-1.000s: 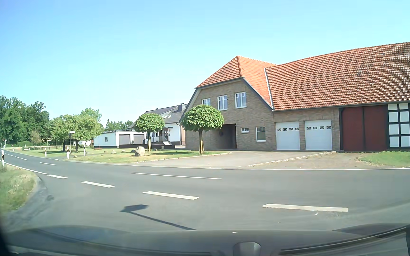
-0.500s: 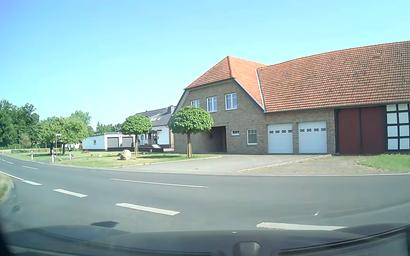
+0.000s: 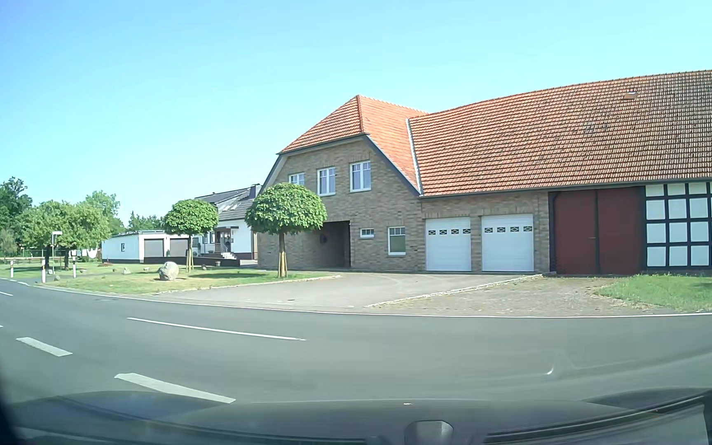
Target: Follow the waypoints while adhering to traffic rules and regulations
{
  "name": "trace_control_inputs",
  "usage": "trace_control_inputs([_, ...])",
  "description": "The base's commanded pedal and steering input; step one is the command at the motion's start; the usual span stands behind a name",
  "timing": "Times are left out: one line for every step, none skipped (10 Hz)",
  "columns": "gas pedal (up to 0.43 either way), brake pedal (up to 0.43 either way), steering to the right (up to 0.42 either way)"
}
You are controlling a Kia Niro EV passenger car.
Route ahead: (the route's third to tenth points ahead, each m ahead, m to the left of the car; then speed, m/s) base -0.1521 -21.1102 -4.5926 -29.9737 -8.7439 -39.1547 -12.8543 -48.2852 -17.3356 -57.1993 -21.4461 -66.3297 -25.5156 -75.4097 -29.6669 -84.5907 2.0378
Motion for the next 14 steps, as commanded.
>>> trace_control_inputs([0.000,0.006,0.554])
trace_control_inputs([0.000,0.006,0.620])
trace_control_inputs([0.000,0.006,0.666])
trace_control_inputs([0.000,0.006,0.709])
trace_control_inputs([0.000,0.006,0.730])
trace_control_inputs([0.000,0.006,0.762])
trace_control_inputs([0.000,0.006,0.793])
trace_control_inputs([0.047,0.006,0.842])
trace_control_inputs([0.079,0.006,0.881])
trace_control_inputs([0.079,0.006,0.908])
trace_control_inputs([0.079,0.012,0.941])
trace_control_inputs([0.079,0.006,0.964])
trace_control_inputs([0.079,0.006,0.977])
trace_control_inputs([0.079,0.006,0.979])
